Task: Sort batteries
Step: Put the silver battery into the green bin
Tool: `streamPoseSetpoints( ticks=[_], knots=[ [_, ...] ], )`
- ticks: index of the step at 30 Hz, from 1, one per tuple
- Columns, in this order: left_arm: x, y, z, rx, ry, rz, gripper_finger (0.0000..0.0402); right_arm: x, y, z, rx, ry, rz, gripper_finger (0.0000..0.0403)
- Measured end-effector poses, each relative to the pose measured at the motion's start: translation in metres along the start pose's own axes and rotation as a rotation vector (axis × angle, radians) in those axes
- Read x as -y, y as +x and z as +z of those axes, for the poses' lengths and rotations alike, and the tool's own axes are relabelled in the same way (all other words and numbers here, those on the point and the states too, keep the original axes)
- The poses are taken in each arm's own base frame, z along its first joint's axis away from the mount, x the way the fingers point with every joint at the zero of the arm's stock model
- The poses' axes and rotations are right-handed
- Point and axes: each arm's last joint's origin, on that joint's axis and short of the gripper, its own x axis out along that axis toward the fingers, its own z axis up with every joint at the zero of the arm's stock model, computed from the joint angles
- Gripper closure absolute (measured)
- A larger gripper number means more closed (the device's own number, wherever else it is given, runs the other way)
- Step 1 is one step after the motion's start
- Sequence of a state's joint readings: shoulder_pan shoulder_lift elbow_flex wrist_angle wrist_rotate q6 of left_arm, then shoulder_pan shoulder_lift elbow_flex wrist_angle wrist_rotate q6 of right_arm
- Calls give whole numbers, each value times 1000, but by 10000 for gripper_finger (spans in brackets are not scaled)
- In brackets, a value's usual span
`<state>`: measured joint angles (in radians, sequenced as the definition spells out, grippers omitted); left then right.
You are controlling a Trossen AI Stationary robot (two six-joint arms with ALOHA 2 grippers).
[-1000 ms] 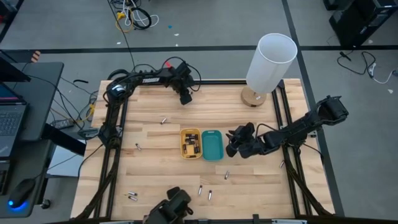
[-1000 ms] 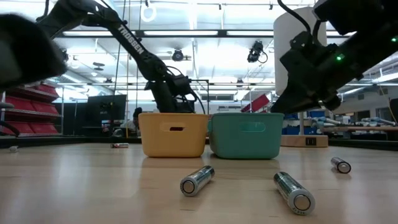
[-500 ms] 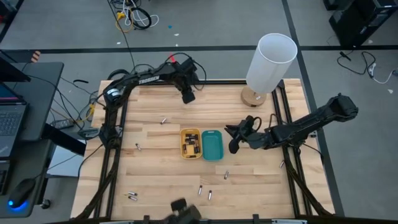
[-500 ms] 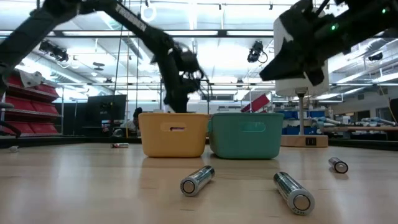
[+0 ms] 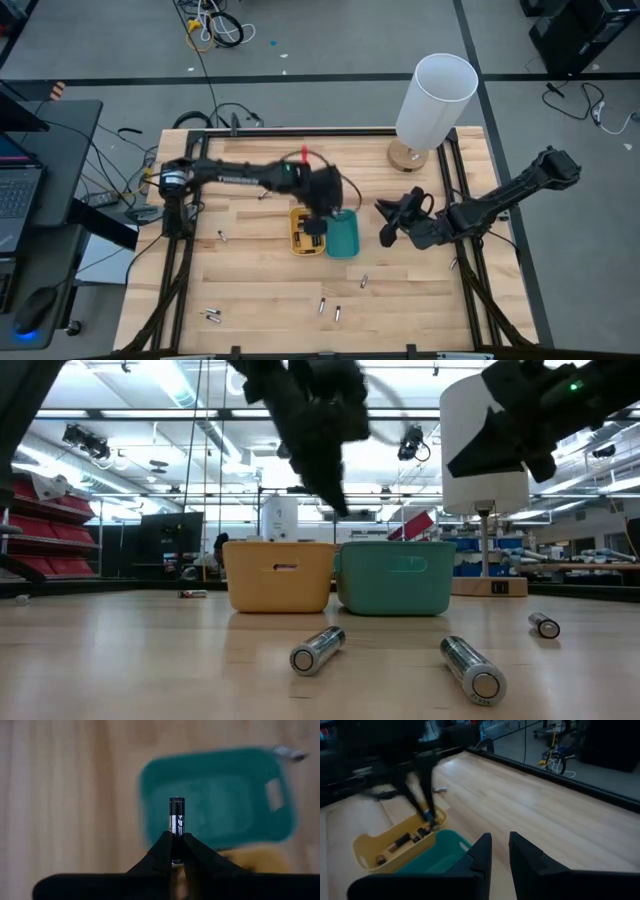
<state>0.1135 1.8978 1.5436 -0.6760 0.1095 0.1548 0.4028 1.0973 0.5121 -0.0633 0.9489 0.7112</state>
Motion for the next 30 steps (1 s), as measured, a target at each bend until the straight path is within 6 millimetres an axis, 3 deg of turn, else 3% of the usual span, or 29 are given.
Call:
streamPoseSetpoints(
  ticks=[5,10,20,25,30],
  knots=[
    [32,5,12,87,-11,-18,362,-2,-5,-4,-15,13,22,352],
    [43,7,14,92,-36,-12,345,-7,-13,-8,-23,10,64,351],
    [32,6,3,-9,-112,74,200,-14,-23,-17,12,-27,68,355],
    [13,-15,-17,-173,-178,186,151,-11,-21,-19,3,-70,44,355],
    [2,-34,-42,-173,-215,223,126,-11,-21,-19,0,-87,38,354]
  ],
)
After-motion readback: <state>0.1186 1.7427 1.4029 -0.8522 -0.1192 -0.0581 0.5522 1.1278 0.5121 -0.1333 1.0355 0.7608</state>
